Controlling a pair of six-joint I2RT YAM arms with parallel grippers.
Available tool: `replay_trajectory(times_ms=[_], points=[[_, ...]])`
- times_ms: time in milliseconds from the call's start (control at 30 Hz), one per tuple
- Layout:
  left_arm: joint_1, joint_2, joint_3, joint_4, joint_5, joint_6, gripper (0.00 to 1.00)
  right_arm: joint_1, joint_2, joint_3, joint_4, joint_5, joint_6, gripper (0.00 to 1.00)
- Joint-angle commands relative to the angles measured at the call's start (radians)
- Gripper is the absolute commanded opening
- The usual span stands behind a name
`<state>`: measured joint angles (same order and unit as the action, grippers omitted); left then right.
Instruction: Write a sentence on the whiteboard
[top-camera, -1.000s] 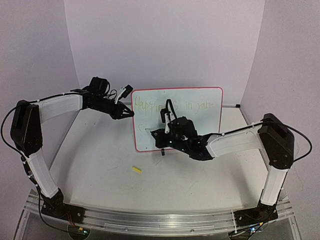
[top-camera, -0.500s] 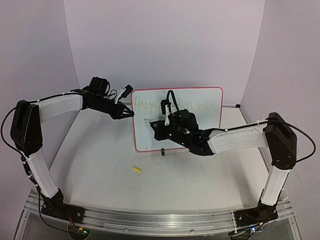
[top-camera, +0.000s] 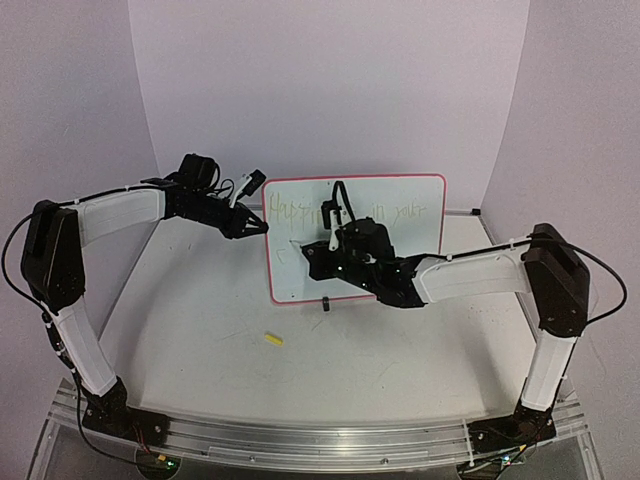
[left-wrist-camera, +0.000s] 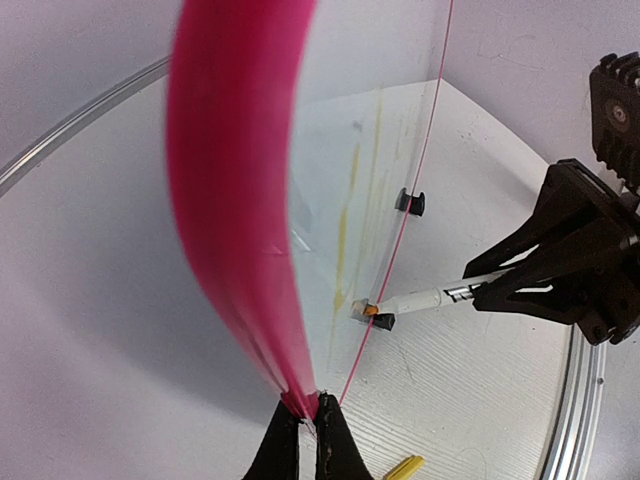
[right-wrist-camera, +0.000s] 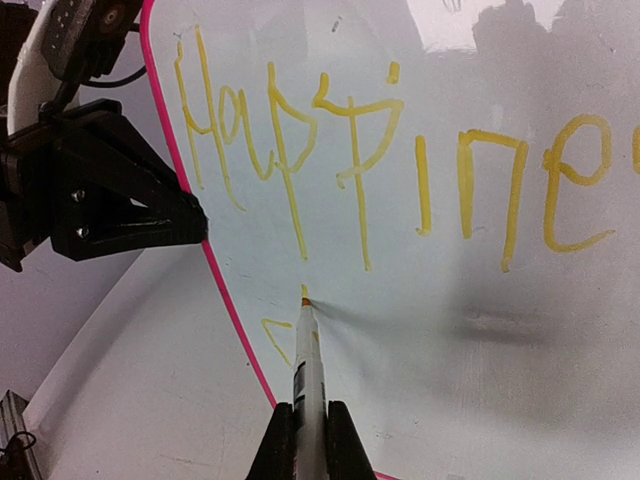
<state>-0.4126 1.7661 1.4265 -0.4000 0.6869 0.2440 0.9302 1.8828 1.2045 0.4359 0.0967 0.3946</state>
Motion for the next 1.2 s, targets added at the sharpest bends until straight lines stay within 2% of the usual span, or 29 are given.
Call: replay_trajectory(times_ms=[0, 600, 1167], points=[[-0.014, -0.026, 0.009, 0.009, 0.009, 0.031, 0.0, -0.007, 0.03, 0.008, -0.022, -0.002, 0.019, 0.0], [-0.013, -0.026, 0.012, 0.009, 0.01, 0.031, 0.0, -0.007, 0.054, -0.025, -0.024, -0.037, 0.066, 0.0], [-0.013, -0.031, 0.011, 0.009, 0.01, 0.031, 0.0, -0.007, 0.001, -0.056, 0.098, 0.034, 0.093, 0.0]])
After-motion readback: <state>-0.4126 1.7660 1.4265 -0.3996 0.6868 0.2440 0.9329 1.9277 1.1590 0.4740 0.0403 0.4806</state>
